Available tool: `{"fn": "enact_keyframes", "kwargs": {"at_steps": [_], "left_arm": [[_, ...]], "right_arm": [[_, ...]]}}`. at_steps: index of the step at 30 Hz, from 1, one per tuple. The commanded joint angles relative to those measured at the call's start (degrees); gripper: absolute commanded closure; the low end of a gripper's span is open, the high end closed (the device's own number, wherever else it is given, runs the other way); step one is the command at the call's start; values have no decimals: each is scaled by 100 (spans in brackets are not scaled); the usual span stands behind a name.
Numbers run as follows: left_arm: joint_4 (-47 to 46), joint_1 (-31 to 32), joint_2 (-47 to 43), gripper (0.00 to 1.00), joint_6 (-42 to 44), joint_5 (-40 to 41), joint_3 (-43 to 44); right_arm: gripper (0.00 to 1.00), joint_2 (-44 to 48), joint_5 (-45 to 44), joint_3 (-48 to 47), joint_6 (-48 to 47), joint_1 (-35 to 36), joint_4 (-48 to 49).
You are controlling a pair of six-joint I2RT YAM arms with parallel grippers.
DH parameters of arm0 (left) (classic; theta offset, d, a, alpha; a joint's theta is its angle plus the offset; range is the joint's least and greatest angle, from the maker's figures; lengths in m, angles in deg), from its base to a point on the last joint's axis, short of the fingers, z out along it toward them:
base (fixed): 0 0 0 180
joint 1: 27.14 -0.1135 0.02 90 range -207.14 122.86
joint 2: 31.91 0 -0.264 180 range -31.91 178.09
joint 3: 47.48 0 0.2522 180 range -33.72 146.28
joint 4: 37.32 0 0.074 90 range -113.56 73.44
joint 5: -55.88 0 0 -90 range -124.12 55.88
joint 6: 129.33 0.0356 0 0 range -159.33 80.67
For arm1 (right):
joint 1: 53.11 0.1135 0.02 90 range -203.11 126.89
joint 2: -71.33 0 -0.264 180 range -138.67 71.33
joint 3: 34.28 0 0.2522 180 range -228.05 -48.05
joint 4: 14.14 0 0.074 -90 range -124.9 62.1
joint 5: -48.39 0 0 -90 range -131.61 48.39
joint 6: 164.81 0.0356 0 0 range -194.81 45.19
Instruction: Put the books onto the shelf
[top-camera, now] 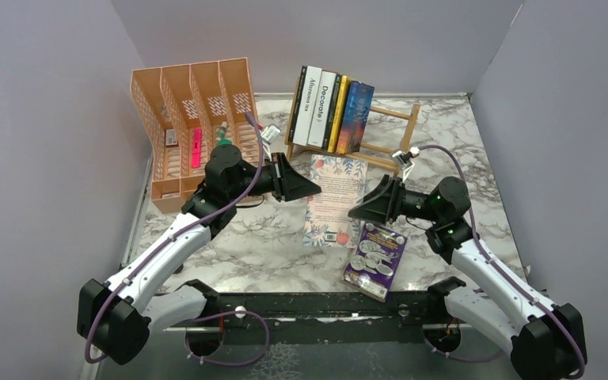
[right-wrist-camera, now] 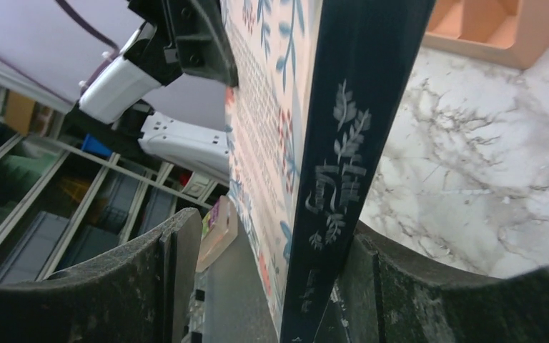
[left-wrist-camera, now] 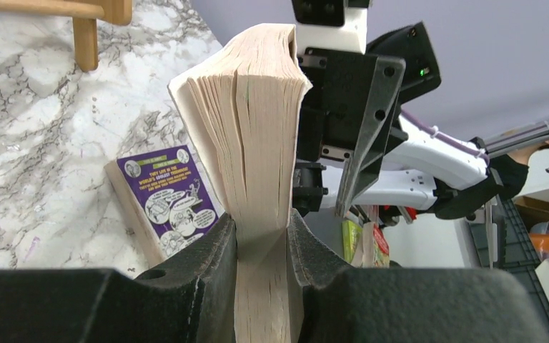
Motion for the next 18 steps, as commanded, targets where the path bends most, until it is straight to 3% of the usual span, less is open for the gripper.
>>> {"fn": "enact_keyframes", "kwargs": {"at_steps": [1,8,14,18], "left_arm": [[-756,-35,-334,100,-311,509,78],[-986,-35,-261,100,-402,558,14],[-1017,-35,-138,100,-380,365,-96],[-1006,-35,-75,100,-333,106,-131]], "right_arm": [[30,214,519,151,500,28,1037],[44,117,323,129,463,28,901],[66,-118,237,-81,279,28,798],[63,-317,151,-133,269,29,915]]}}
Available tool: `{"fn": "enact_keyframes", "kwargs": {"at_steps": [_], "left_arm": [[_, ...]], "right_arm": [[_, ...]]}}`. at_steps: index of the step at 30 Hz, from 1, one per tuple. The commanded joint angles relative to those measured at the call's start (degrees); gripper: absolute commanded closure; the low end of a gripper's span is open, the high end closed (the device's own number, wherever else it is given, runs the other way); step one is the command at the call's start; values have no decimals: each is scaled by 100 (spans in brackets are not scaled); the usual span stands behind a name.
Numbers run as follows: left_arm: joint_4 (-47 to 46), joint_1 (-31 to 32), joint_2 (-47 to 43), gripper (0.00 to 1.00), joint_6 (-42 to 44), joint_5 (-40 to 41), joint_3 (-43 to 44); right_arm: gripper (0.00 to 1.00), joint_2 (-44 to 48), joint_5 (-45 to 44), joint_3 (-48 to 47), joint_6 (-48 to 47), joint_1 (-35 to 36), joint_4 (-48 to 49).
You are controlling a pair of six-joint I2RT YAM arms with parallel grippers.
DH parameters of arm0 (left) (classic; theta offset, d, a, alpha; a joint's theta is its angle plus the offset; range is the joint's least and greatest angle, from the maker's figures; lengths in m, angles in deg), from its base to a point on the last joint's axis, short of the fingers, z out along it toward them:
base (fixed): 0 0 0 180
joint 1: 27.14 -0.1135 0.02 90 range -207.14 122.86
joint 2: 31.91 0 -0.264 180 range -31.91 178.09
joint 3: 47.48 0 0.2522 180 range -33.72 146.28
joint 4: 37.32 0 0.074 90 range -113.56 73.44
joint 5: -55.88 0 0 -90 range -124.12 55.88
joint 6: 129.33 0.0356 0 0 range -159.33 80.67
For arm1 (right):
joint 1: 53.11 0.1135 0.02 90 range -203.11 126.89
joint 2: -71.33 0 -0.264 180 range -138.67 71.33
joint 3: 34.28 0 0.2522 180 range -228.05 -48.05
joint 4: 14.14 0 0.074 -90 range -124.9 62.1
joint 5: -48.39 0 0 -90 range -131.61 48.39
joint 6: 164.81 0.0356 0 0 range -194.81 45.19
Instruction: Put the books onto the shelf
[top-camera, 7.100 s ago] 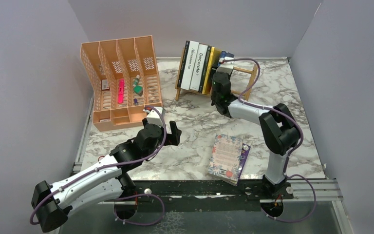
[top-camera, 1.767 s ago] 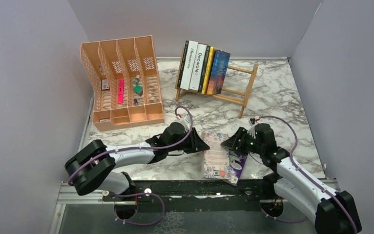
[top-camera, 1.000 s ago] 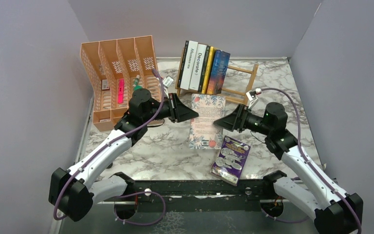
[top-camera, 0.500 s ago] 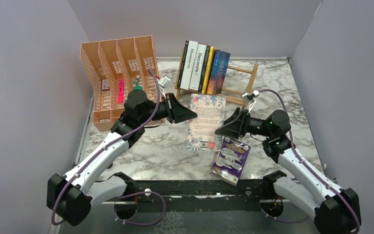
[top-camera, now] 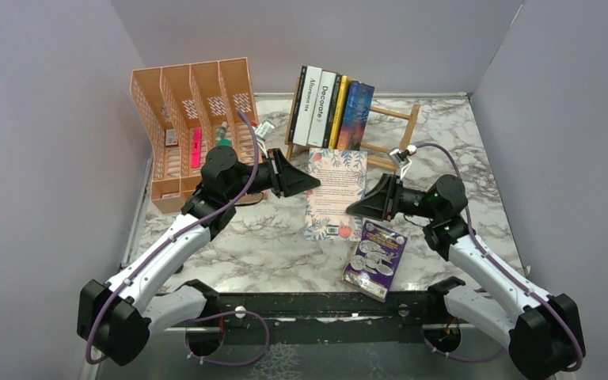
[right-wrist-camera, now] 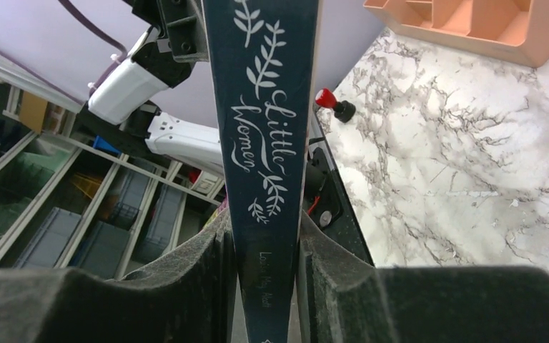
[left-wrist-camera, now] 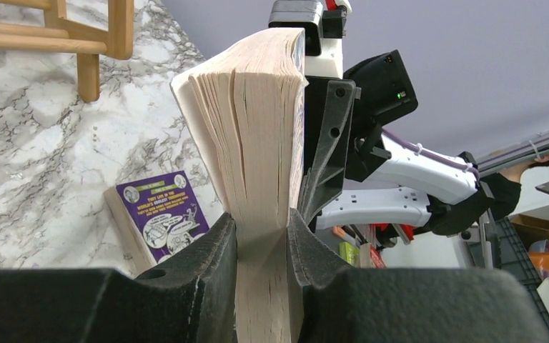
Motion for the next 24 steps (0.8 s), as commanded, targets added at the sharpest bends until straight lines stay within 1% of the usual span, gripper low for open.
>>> {"fn": "enact_keyframes", "kwargs": {"at_steps": [1,2,3,4,5,6,8,9,11,14,16,19,21,24], "left_arm": [[-412,-27,38,100,-2,-222,-26],[-405,-27,38,100,5,-231,-43],[-392,-24,32,97,38,-235,-51],[-344,-26,30,90,83,-231,-43],[-258,-27,25,81,173,-235,-18],[-150,-27,-3,69,270,-206,15],[273,-26,-78,54,572,78,96],[544,-27,-137,47,739,302,145],[1170,-27,-236,36,1047,753,219],[2003,-27,-389,24,1473,1508,349],[2681,-26,-496,19,1784,2132,527],[3410,-27,-716,15,2210,2995,746],[3673,-27,-879,14,2437,3390,808],[3817,-26,-1099,12,2631,3624,758]], "right_arm": [[63,-169,-50,-255,-65,28,415],[63,-208,-68,-262,-62,33,446],[63,-253,-65,-276,-63,29,454],[65,-289,-58,-293,-81,28,466],[69,-306,-57,-317,-141,28,452],[76,-313,-87,-354,-220,28,377],[95,-312,-237,-509,-545,30,-68],[99,-299,-425,-654,-801,28,-474],[100,-231,-912,-985,-1358,28,-1362],[99,-99,-1809,-1478,-1963,28,-2235],[100,-55,-2499,-1801,-2305,28,-2751],[99,-140,-3521,-2345,-2798,29,-3430],[100,-272,-4175,-2663,-3115,29,-3730],[100,-552,-5146,-3129,-3458,28,-4037]]}}
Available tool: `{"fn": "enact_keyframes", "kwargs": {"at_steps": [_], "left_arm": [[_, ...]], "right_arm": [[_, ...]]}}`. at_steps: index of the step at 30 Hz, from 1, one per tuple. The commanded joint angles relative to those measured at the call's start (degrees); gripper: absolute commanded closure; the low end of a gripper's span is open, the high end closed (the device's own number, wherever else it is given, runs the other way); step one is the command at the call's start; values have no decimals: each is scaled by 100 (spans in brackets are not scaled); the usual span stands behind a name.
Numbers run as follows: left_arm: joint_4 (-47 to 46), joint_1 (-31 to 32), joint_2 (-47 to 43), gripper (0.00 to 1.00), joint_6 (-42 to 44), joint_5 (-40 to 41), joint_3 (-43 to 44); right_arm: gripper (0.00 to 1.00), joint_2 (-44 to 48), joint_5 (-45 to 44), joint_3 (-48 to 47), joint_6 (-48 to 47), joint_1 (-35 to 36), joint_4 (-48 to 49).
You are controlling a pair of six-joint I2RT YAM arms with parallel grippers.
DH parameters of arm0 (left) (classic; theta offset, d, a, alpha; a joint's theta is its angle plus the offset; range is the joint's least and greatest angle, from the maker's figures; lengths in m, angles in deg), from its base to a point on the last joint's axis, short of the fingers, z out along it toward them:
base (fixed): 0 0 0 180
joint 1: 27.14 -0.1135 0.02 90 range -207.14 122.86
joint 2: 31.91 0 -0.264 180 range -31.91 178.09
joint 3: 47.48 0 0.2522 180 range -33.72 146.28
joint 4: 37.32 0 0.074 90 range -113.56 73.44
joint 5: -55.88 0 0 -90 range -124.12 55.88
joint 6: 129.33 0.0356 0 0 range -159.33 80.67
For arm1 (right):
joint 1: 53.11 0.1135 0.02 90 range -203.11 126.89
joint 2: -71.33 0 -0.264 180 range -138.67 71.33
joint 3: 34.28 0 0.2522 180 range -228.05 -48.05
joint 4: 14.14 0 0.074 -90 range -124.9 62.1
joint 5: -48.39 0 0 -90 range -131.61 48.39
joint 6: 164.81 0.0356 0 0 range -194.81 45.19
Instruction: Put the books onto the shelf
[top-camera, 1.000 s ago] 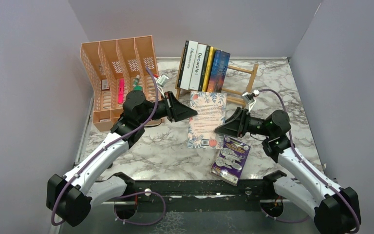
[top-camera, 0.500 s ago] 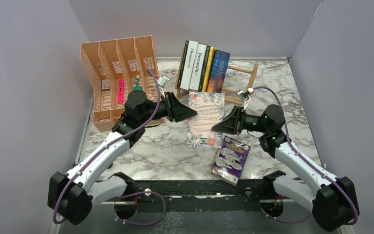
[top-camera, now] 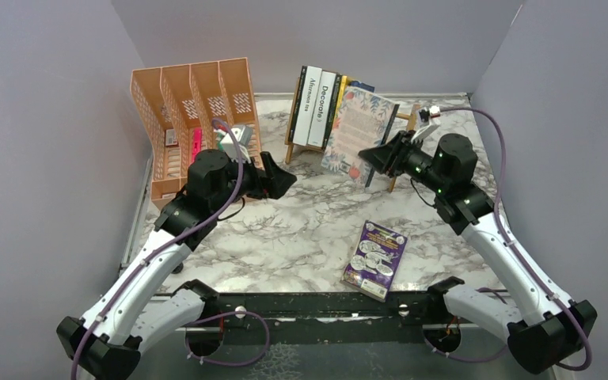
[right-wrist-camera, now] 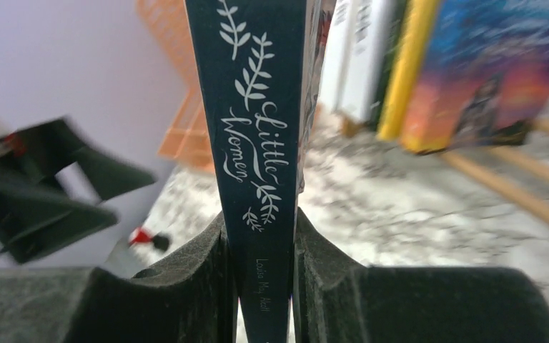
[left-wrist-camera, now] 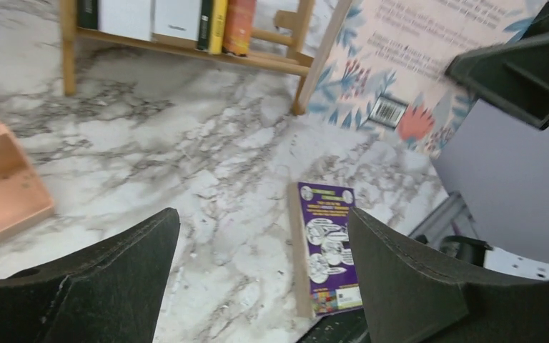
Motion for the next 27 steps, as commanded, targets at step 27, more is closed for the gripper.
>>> {"fn": "enact_keyframes", "kwargs": {"at_steps": [27], "left_arm": [[639,-3,-903,12,764,825,-751]], "right_arm": [[99,-4570,-6148,-4123,-1630,680,-1772]]}}
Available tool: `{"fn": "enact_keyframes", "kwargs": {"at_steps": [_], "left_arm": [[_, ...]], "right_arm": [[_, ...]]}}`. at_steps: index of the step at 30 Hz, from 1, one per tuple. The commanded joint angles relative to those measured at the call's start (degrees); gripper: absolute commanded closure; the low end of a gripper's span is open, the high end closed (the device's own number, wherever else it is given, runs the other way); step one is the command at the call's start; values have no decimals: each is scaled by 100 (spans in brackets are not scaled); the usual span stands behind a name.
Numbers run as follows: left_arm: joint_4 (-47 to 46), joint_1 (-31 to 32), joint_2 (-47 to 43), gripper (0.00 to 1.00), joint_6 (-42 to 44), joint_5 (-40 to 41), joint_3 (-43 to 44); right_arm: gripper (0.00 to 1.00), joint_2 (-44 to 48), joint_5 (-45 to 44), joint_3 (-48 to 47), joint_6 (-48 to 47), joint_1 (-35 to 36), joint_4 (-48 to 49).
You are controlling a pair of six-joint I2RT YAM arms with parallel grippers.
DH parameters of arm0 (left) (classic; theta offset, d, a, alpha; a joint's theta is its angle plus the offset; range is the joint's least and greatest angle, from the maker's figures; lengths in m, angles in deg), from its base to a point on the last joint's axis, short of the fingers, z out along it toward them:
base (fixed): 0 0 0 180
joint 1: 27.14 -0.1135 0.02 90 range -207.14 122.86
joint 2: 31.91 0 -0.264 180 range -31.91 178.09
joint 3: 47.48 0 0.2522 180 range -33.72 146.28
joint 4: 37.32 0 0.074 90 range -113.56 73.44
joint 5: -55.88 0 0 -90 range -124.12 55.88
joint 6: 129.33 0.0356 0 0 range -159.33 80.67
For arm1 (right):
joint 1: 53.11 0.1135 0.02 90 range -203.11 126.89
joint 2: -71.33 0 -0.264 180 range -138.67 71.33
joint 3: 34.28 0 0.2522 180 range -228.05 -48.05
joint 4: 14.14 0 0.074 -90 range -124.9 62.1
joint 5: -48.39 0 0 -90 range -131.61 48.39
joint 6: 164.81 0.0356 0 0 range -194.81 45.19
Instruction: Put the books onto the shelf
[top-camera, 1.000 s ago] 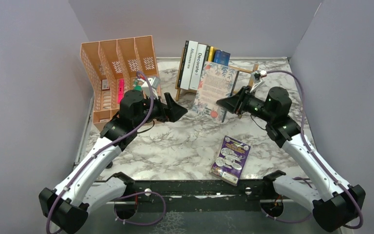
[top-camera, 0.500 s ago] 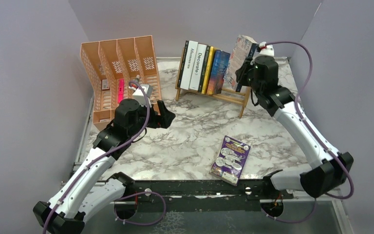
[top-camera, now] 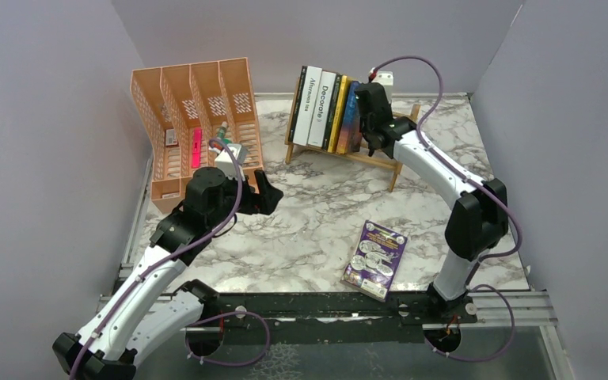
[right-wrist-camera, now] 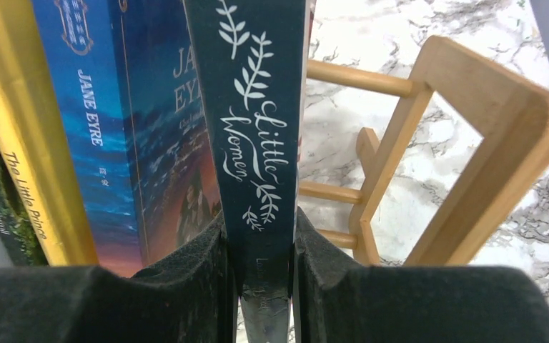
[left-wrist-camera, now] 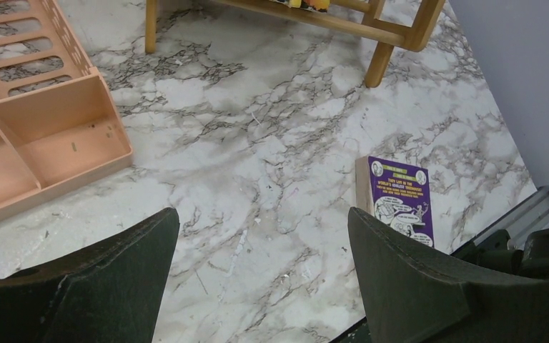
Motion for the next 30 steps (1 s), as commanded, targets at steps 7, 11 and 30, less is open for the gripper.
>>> {"fn": "enact_keyframes", "kwargs": {"at_steps": [7,11,30], "left_arm": [[-5,-3,-22,12,138,-133,-62],[13,-3,1,12,160,-143,-62],[42,-1,22,12,164,-104,-68]], "right_arm": [[99,-593,147,-376,443,95,377],[99,-569,911,-187,588,84,823],[61,-552,1243,-74,1082,86,346]]}}
